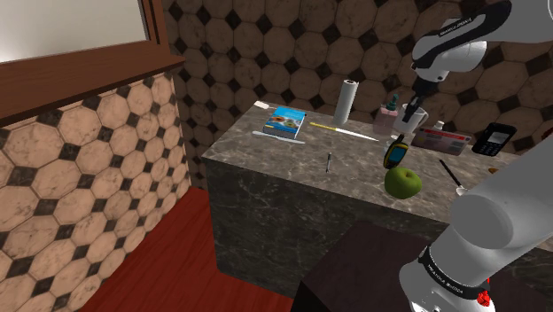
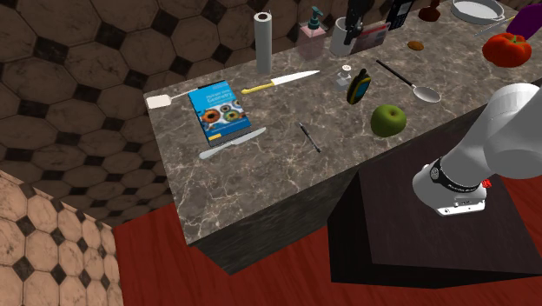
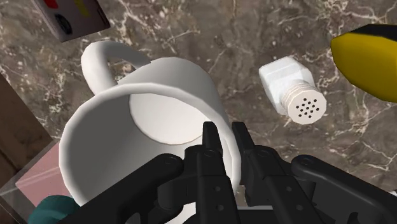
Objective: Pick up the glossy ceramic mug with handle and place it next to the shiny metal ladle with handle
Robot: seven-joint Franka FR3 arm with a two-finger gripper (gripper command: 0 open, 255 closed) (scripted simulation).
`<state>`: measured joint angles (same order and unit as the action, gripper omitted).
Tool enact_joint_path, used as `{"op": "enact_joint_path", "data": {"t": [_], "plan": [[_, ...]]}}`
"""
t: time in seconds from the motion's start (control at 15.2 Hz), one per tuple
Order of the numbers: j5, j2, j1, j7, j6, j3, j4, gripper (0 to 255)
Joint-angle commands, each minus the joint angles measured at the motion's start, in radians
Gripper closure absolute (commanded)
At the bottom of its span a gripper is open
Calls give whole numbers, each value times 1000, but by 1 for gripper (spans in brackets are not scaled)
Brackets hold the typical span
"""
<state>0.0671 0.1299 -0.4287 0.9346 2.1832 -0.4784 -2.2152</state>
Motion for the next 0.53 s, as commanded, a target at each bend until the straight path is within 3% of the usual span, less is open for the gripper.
{"op": "enact_joint_path", "data": {"t": [0.0, 0.46], "plan": [[-5, -11, 0, 4, 27, -2, -16, 255], [-31, -61, 1, 24, 123, -10, -67, 255]]}}
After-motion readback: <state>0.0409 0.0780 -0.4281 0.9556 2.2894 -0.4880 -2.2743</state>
